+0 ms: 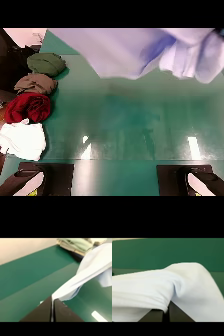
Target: Fold the shirts.
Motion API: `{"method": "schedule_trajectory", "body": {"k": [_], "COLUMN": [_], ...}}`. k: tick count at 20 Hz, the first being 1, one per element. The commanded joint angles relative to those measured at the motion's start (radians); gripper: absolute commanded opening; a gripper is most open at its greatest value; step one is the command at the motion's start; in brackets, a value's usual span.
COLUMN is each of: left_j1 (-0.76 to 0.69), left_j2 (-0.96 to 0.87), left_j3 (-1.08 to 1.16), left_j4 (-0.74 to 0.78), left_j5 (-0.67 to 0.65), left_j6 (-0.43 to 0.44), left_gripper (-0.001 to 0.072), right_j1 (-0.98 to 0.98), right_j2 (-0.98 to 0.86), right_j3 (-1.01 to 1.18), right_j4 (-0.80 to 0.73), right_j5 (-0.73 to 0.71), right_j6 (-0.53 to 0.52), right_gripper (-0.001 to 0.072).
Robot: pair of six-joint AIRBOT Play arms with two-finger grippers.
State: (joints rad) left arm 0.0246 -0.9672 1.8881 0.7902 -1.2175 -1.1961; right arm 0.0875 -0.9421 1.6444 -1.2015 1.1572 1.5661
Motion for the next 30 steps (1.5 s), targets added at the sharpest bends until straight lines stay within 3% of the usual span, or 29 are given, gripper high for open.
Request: {"method": "schedule_trajectory", "body": {"k": [1,5,10,14,19,20,21,22,30], "left_j1": [0.002,0.002,0.002,0.002,0.002,0.002,0.003,0.003,0.003], "left_j2": [0.065,0.066,0.021,-0.003,-0.019,-0.019,-0.019,-0.019,-0.019], "left_j3": [0.064,0.068,-0.142,-0.555,-0.907,-0.911,-0.902,-0.886,-0.811], "left_j4": [-0.139,-0.227,-0.092,0.031,0.231,0.255,0.27,0.28,0.28], "left_j5": [-0.035,-0.073,-0.148,-0.143,0.037,0.04,0.04,0.042,0.034], "left_j6": [-0.002,-0.002,-0.035,-0.034,-0.026,-0.026,-0.026,-0.026,-0.027], "left_gripper": [0.0022,0.0022,0.0022,0.0022,0.0023,0.0023,0.0023,0.0023,0.0023], "right_j1": [-0.031,-0.011,0.154,0.303,0.421,0.429,0.429,0.423,0.171], "right_j2": [0.085,0.111,0.044,-0.101,-0.278,-0.296,-0.309,-0.316,-0.056], "right_j3": [0.082,0.062,-0.212,-0.46,-0.576,-0.573,-0.563,-0.546,-0.528], "right_j4": [-0.022,-0.02,-0.021,-0.021,-0.02,-0.02,-0.02,-0.021,-0.021], "right_j5": [0.105,0.248,0.374,0.307,0.119,0.118,0.129,0.151,0.378], "right_j6": [-0.015,0.024,0.079,0.075,0.061,0.052,0.048,0.037,-0.027], "right_gripper": [0.002,0.002,0.002,0.0021,0.0029,0.0189,0.0443,0.0521,0.052]}}
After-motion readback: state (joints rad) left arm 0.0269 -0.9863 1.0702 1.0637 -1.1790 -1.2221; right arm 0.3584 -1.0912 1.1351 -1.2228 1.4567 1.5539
